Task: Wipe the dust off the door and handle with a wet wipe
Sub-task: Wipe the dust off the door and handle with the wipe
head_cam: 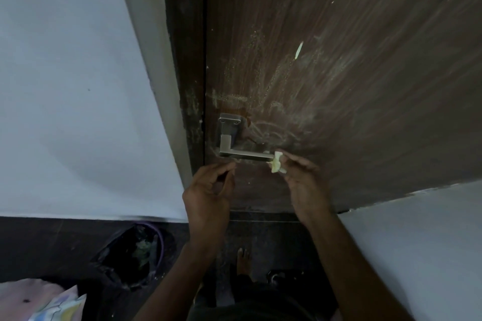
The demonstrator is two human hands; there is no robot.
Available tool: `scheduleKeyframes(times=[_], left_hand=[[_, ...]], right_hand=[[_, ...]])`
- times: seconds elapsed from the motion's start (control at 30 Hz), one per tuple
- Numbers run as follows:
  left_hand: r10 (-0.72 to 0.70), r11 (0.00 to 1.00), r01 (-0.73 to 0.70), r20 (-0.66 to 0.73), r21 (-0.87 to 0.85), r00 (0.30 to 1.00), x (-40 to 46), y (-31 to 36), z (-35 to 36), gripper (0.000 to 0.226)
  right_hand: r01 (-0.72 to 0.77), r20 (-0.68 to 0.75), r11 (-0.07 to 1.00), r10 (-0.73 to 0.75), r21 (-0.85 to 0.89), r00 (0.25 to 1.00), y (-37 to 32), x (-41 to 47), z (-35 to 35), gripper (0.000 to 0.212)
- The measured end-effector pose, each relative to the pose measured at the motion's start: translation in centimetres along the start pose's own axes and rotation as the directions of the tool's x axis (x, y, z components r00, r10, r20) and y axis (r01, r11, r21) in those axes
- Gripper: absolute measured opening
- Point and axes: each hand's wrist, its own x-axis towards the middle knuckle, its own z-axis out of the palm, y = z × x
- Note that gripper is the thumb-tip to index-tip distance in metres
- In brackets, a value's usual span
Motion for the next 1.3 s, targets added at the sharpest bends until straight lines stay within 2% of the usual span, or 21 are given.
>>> scheduleKeyframes(times=[0.03,0.07,0.1,0.13,0.2,0.27,0.3,0.4,0.47,0.57,0.63,0.73,0.83,0.93,1.0,1.03,1.1,1.17,1.2,1.23,1.3], left_hand=[[0.0,1.0,0.0,0.0,-0.002,1.0,0.0,0.0,0.0,0.021],[0.004,1.0,-0.004,0.0,0.001,1.0,0.1,0.0,0.0,0.021],[0.01,1.0,-0.01,-0.001,0.009,1.0,0.1,-0.1,0.0,0.021],[0.02,1.0,-0.02,-0.004,0.02,1.0,0.1,-0.1,0.1,0.022],[0.035,0.998,-0.035,-0.001,0.045,0.999,0.1,-0.2,0.2,0.026],[0.02,0.999,-0.02,0.003,0.046,1.0,0.2,-0.3,0.3,0.031],[0.005,0.999,-0.005,0.003,0.034,1.0,0.1,-0.2,0.3,0.033],[-0.006,1.0,0.006,-0.011,0.012,1.0,-0.2,-0.5,-0.2,0.035],[-0.029,1.0,0.029,-0.035,0.001,0.999,-0.5,-1.0,-0.7,0.031],[-0.078,0.997,0.078,-0.064,-0.006,0.995,-0.6,-1.6,-1.2,0.03],[-0.101,0.995,0.1,-0.061,-0.021,0.993,-0.6,-1.6,-1.2,0.032],[-0.072,0.997,0.072,-0.042,0.01,0.997,-0.5,-1.6,-1.1,0.028],[-0.039,0.999,0.039,-0.035,0.009,0.999,-0.5,-1.4,-1.1,0.021],[-0.049,0.999,0.049,-0.039,-0.004,0.998,-0.6,-1.4,-1.1,0.019],[-0.061,0.998,0.061,-0.04,-0.003,0.997,-0.6,-1.6,-1.1,0.021],[-0.072,0.997,0.072,-0.033,-0.012,0.997,-0.6,-1.6,-1.0,0.022],[-0.107,0.993,0.107,0.0,-0.042,0.994,-0.6,-1.5,-0.9,0.028],[-0.17,0.98,0.174,0.049,-0.099,0.984,-0.6,-1.4,-0.6,0.033],[-0.212,0.966,0.22,0.071,-0.137,0.975,-0.7,-1.4,-0.5,0.034],[-0.25,0.95,0.262,0.088,-0.169,0.964,-0.7,-1.5,-0.5,0.034],[-0.293,0.931,0.31,0.114,-0.193,0.949,-0.9,-1.8,-0.5,0.032]], right_hand=[[0.152,0.031,0.941,-0.149,-0.303,0.988,-0.4,-0.1,0.0,0.016],[0.297,0.092,0.793,-0.294,-0.532,0.951,-0.7,-0.3,0.3,0.018],[0.406,0.168,0.638,-0.4,-0.655,0.901,-0.9,-0.5,0.9,0.019],[0.49,0.255,0.51,-0.462,-0.707,0.85,-1.0,-0.8,1.6,0.019],[0.615,0.442,0.341,-0.463,-0.711,0.768,-1.1,-1.4,3.7,0.023],[0.698,0.588,0.234,-0.401,-0.676,0.703,-0.7,-2.0,5.7,0.03],[0.715,0.616,0.215,-0.383,-0.665,0.688,-0.6,-2.1,6.3,0.033],[0.633,0.521,0.279,-0.382,-0.722,0.763,-0.9,-2.0,6.1,0.035],[0.552,0.433,0.28,-0.389,-0.785,0.813,-1.1,-1.8,4.8,0.037],[0.473,0.337,0.283,-0.418,-0.834,0.844,-1.1,-1.7,3.8,0.046],[0.472,0.325,0.3,-0.427,-0.829,0.844,-0.8,-1.7,4.8,0.047],[0.587,0.446,0.307,-0.423,-0.749,0.789,0.1,-2.4,7.4,0.042],[0.578,0.42,0.368,-0.426,-0.728,0.801,0.0,-2.5,7.2,0.039],[0.545,0.4,0.256,-0.452,-0.798,0.797,-0.7,-1.9,4.7,0.031],[0.526,0.359,0.25,-0.496,-0.813,0.791,-1.1,-1.5,3.4,0.026],[0.509,0.317,0.297,-0.509,-0.808,0.8,-1.1,-1.5,2.9,0.025],[0.431,0.17,0.537,-0.467,-0.725,0.868,-0.8,-1.6,2.2,0.025],[0.301,0.002,0.812,-0.346,-0.5,0.938,-0.3,-1.8,2.0,0.025],[0.214,-0.068,0.91,-0.253,-0.356,0.965,0.0,-1.8,2.0,0.026],[0.117,-0.116,0.973,-0.142,-0.199,0.983,0.2,-1.6,1.9,0.026],[-0.079,-0.095,0.99,0.091,0.118,0.991,0.3,-1.4,2.2,0.024]])
